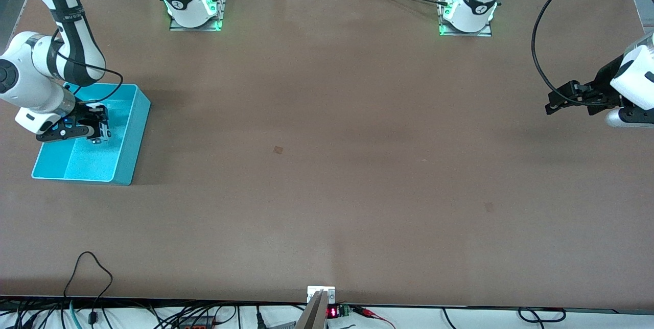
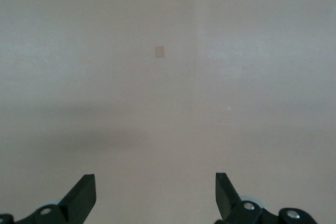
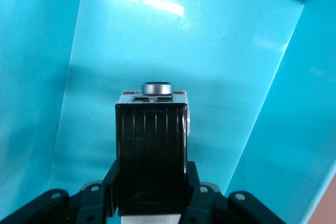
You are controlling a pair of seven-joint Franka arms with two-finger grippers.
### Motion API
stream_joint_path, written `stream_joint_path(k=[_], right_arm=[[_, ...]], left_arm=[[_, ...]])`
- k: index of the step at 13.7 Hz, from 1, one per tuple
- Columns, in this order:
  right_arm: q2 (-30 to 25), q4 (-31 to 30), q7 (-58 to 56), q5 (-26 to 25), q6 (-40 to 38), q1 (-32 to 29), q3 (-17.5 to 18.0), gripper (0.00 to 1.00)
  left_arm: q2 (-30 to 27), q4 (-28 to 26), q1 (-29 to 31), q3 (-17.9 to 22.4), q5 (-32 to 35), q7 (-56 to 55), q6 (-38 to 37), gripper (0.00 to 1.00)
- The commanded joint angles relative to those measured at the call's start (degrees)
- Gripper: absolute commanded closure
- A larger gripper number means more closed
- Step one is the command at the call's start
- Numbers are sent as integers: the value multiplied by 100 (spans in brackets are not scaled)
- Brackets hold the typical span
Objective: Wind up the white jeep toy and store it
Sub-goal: 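Lower the jeep into the cyan bin and open the right gripper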
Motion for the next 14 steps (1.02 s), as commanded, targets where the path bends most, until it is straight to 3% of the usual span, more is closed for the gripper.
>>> stream_joint_path(k=[1,7,12,13,14], right_arm=[[-216,-330,-24,-58,114,-64,-56,100],[-5,-796,239,-23,667,-73,-92,100],[144,-788,301,-23,921,-82,-92,99],[188,-788,302,-23,1036,-91,-92,97],[224,-788,319,-23,1063,-91,-92,87]], left_arm=[[-141,-136,60,-55,106,-36,69,0],[-141,-136,68,-55,106,-36,78,0],[-133,-145,68,-55,106,-36,78,0],[-132,-136,68,-55,106,-36,78,0],[-132,-145,68,-55,106,-36,78,0]])
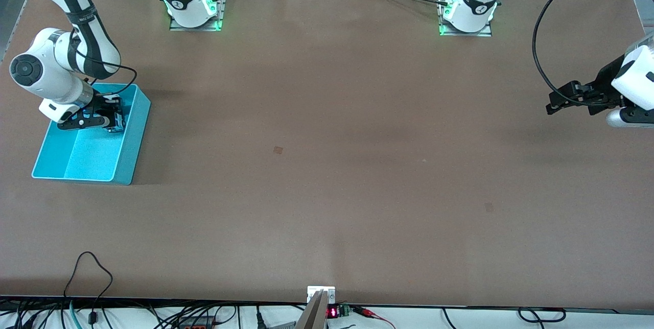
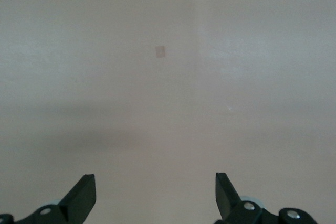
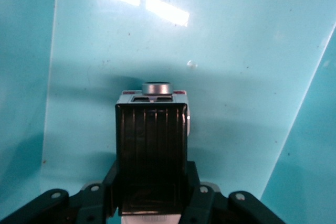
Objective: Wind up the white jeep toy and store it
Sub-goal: 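Lower the jeep into the cyan bin and open the right gripper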
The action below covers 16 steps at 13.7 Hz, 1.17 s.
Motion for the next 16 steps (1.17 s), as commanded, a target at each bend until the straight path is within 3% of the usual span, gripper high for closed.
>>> stream_joint_path(k=[1,6,9,14,16], right_arm=[[40,-34,93,-24,189,-97,25,57],[40,-16,84,-24,215,-115,25,28],[14,10,84,-33,206,-106,25,0],[-302,511,5,-51,110,-36,148,0],[-539,843,14,-51,-370,-27,393,0]], left_arm=[[-131,-130,50,-46,106,-35,75,0],[-131,-130,50,-46,106,-35,84,0],[-122,-130,50,-46,106,-35,84,0],[-140,-130,50,-73,115,-18,93,0],[-148,-130,33,-90,115,-9,110,0]])
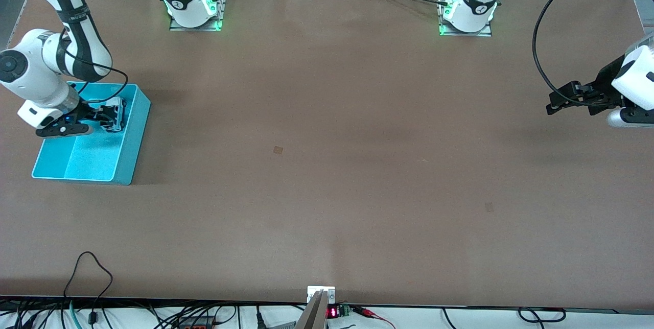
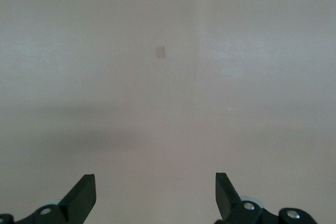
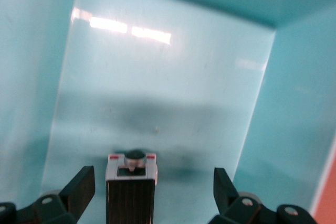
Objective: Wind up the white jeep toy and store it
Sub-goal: 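Lower the jeep into the cyan bin and open the right gripper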
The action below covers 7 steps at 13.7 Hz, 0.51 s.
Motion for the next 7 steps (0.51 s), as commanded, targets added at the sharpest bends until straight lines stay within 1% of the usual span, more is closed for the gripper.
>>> stream_joint_path(k=[1,3,4,5,7], right_arm=[[-361,597,-12,-42,-1051,2,324,0],[-467,1458,6,89,-2412,2,605,0],[-485,1950,23,299,-3185,2,824,0],[-529,2338,32,493,-3750,2,965,0],[-678,2919,67,547,-4508,81,1194,0]], left_arm=[[-147,-120,28,-121,115,-9,91,0],[-138,-129,28,-131,115,-9,100,0],[-138,-129,28,-131,115,-9,100,0],[-138,-120,28,-131,115,-9,92,0],[-138,-129,28,-139,115,-18,100,0]])
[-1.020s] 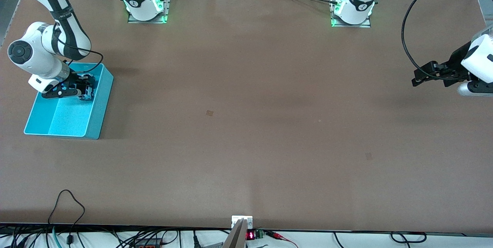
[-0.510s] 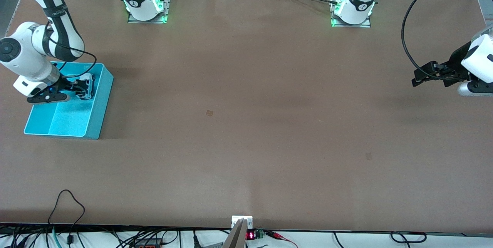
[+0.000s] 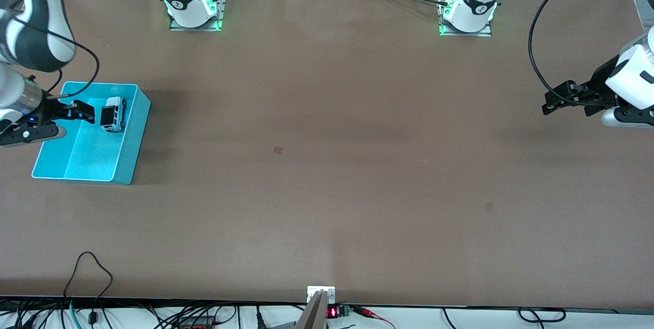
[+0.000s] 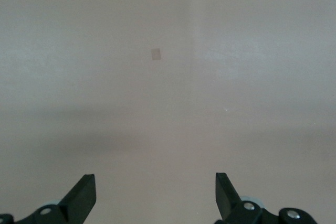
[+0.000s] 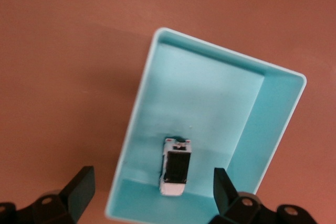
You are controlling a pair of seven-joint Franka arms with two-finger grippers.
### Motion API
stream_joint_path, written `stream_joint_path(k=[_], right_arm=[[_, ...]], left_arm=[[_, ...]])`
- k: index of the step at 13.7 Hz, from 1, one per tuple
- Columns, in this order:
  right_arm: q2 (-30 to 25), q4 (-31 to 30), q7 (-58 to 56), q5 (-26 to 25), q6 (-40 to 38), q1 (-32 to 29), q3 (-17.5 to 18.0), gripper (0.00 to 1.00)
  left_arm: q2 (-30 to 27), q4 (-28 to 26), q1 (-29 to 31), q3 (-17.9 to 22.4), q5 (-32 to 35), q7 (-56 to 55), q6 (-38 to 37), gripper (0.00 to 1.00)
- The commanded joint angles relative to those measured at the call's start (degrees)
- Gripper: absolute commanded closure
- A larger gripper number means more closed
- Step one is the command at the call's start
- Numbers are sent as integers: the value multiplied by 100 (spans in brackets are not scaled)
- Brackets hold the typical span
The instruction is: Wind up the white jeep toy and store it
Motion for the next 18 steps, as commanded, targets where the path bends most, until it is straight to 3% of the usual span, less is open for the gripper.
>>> stream_joint_path(k=[1,3,5,7,12,14,18], right_arm=[[-43,830,101,119,-983,148,210,0],[-209,1288,304,128,-1747,351,220,0],[-552,1308,365,172,-2049,482,316,0],[-702,1308,697,181,-2513,676,159,0],[-659,1308,770,286,-2403,712,132,0],[-667,1290,779,286,-2358,712,141,0],[-676,1273,761,277,-2375,712,141,0]], left_arm=[[-135,-129,40,-47,106,-18,64,0],[-126,-129,40,-47,106,-9,73,0],[-126,-129,-47,31,106,-9,90,0],[-126,-129,-92,67,106,-18,90,0],[-117,-120,-215,269,97,-9,99,0],[-117,-120,-494,583,106,-18,108,0],[-126,-129,-382,463,115,0,38,0]])
